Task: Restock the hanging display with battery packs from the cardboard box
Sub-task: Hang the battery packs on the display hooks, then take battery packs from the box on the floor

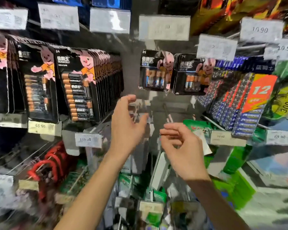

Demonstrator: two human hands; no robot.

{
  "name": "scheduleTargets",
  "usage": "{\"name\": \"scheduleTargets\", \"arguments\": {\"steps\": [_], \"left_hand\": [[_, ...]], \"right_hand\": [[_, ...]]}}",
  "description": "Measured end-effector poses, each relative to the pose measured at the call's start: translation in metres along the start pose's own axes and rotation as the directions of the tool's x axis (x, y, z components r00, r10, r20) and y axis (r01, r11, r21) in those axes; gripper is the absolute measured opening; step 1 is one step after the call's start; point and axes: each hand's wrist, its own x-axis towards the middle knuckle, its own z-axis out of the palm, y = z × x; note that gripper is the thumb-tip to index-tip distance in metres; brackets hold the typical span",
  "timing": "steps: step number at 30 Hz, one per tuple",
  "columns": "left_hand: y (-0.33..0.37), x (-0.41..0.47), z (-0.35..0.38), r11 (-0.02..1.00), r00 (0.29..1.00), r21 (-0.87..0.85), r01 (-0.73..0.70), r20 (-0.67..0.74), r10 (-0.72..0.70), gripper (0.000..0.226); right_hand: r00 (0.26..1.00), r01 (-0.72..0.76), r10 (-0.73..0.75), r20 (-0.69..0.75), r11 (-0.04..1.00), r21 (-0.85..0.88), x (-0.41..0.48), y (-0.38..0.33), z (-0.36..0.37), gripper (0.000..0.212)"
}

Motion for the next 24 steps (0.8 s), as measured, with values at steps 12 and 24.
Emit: {"name": "scheduleTargets", "arguments": {"steps": [12, 24], "left_hand": [[-0.015, -0.219, -0.103, 0.857, 0.941, 0.491, -0.157, 0.338, -0.021, 0.064], [-0.007, -0.511, -0.168, 0.589, 0.763, 0.808, 0.005, 0.378, -0.524, 0.087]], "right_hand": [[0.916, 0.102, 0.072, 0.394, 0.909, -0.404, -0.168, 0.069, 0.014, 0.061], [0.577, 0.14, 0.244, 0.779, 0.911, -0.389, -0.399, 0.107, 0.013, 0.073]]}}
